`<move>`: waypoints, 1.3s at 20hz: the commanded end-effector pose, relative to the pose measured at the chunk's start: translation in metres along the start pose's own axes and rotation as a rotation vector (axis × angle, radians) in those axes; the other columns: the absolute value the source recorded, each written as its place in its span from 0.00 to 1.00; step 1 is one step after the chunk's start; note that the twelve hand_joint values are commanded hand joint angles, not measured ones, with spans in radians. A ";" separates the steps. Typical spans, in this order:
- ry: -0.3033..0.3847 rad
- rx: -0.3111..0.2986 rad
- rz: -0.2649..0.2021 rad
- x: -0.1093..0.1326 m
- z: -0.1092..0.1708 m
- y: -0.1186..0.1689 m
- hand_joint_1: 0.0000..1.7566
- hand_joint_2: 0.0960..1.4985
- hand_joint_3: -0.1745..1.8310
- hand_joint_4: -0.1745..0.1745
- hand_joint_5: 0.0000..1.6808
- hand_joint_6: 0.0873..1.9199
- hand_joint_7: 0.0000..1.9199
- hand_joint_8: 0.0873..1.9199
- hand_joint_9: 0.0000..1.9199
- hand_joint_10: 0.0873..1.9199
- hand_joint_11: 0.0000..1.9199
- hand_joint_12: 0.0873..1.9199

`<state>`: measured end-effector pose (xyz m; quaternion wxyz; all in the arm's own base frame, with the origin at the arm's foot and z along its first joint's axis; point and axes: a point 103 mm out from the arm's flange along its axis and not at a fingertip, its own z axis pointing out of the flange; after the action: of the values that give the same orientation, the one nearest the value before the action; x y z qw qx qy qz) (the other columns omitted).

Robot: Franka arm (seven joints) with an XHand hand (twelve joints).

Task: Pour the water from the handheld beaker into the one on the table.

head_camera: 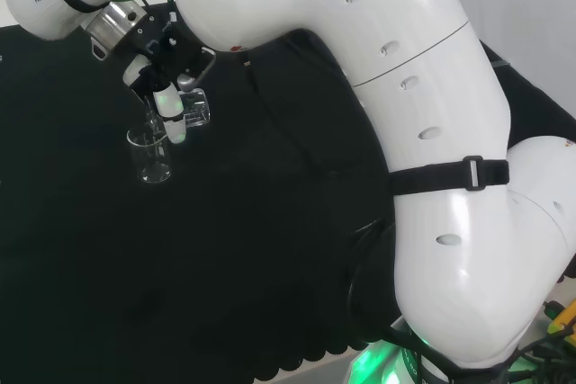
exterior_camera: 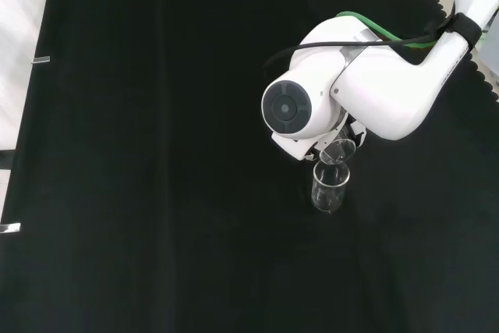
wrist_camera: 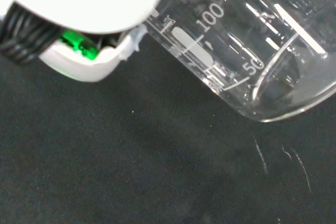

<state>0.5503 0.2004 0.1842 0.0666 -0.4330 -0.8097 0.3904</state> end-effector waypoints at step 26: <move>-0.048 0.050 0.009 0.013 -0.015 0.000 0.76 0.33 0.44 0.00 0.88 0.09 0.84 0.00 0.89 0.00 0.62 0.39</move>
<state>0.5481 0.2148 0.1877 0.0575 -0.4253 -0.8000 0.4194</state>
